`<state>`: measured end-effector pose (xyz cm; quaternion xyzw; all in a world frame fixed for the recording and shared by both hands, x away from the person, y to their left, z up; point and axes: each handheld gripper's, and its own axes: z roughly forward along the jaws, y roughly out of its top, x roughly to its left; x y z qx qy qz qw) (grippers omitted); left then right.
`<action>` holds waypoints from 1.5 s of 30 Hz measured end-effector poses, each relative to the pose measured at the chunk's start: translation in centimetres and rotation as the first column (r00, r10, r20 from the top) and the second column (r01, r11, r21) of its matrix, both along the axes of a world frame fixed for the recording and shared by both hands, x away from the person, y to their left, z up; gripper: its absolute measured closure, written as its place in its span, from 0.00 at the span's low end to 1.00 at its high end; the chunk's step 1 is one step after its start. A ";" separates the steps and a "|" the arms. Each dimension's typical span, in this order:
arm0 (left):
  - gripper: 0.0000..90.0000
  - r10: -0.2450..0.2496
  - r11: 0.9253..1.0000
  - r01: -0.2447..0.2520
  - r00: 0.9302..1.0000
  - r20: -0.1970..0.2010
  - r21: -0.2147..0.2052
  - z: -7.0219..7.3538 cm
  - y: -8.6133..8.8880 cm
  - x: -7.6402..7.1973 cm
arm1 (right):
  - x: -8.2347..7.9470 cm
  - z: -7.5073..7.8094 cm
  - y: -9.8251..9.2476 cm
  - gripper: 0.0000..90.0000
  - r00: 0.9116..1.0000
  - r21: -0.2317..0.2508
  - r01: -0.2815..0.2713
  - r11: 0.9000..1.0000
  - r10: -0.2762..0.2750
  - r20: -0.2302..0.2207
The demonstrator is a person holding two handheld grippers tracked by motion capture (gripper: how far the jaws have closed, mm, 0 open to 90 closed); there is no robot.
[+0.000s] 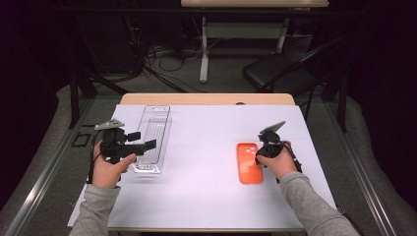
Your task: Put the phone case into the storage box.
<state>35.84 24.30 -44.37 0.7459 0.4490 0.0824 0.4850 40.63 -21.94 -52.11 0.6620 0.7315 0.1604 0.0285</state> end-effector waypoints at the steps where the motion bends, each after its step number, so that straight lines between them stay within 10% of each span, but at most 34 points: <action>1: 0.18 0.000 1.000 0.000 1.000 0.000 0.000 0.0 0.0 0.0 | 0.0 0.0 0.0 0.84 1.000 0.000 0.000 1.000 0.000 0.000; 45: 0.18 0.014 1.000 -0.014 1.000 -0.004 0.000 -0.2 0.1 0.1 | 0.1 -0.5 -0.5 0.95 0.997 0.016 0.051 0.999 -0.050 -0.054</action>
